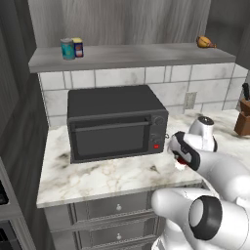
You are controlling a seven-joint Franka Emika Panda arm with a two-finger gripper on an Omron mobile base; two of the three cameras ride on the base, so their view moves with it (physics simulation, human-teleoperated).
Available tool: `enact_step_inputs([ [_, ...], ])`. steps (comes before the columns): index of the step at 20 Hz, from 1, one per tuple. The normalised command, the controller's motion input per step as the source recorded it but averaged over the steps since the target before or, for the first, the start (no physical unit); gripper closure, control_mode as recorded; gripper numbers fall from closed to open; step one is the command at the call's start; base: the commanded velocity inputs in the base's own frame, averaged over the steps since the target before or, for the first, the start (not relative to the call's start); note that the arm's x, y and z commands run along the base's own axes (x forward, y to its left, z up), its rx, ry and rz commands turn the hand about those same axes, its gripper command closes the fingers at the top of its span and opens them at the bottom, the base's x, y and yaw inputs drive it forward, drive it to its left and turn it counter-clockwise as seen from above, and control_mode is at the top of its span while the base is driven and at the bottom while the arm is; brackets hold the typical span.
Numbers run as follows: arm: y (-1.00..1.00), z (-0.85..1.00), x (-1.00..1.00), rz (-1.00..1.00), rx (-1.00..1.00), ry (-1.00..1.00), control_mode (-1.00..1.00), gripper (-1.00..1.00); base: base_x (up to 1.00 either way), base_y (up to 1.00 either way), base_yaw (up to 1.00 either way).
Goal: Pick the cans from the counter and place them in their designated side in the cabinet.
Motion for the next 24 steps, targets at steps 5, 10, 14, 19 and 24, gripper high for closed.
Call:
enact_step_inputs([
  [5,-0.03,0.19,-0.12,0.03,0.01,-0.14,-1.0,1.0,0.0,0.0,0.0],
  [10,0.0,0.18,-0.1,0.03,0.0,-0.13,-1.0,1.0,0.0,0.0,0.0],
  [14,0.0,0.23,-0.04,0.03,0.0,-0.12,-1.0,1.0,0.0,0.0,0.0],
  [19,0.0,0.24,-0.01,0.02,0.0,-0.1,-1.0,1.0,0.0,0.0,0.0],
  [24,0.0,0.24,-0.04,0.01,0.0,-0.09,-1.0,1.0,0.0,0.0,0.0],
])
